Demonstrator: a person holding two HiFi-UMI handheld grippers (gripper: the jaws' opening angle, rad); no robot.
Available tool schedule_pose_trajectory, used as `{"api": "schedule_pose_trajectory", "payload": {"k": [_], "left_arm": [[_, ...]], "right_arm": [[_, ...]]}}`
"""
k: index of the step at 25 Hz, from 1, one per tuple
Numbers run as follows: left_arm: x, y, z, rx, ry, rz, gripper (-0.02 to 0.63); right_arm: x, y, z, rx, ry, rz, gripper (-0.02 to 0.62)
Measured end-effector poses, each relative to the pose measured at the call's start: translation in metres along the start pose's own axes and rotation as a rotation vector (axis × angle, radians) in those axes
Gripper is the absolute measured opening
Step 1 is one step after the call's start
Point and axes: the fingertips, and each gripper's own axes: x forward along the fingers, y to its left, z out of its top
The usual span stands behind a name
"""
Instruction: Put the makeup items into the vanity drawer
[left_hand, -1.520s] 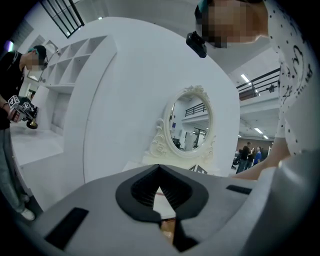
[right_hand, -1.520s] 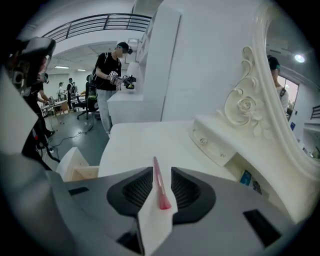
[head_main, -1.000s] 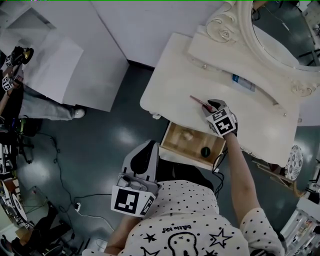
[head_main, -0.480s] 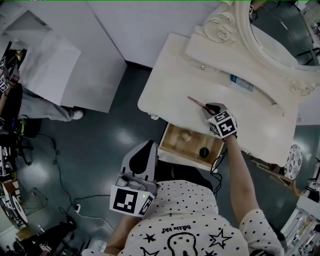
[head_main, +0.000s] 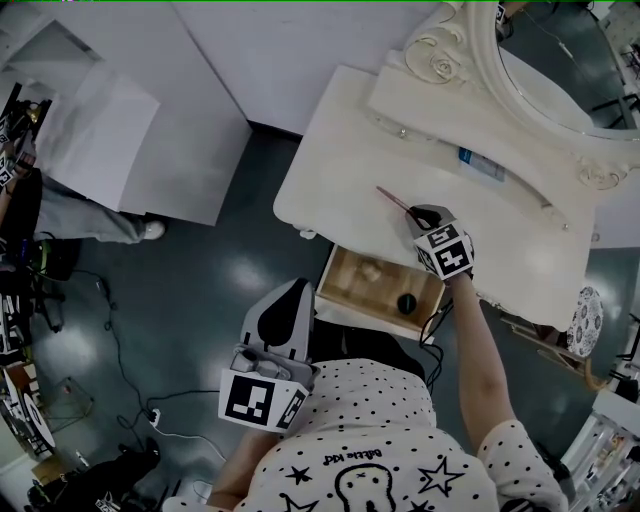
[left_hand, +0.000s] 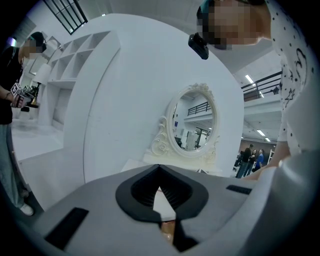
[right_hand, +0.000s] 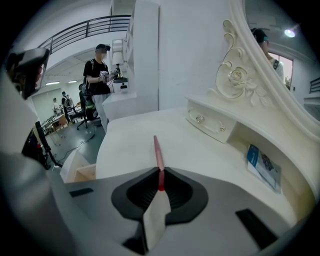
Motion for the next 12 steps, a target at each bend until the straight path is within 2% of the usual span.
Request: {"api": "schedule_pose_trajectory", "payload": {"k": [12], "left_arm": [[0.007,-0.01,0.002,0.011,-0.004,-0.082,-0.005]], "right_arm": [[-0.087,0.001,0.029,0.154,-0.245,-0.158,0.038]]}}
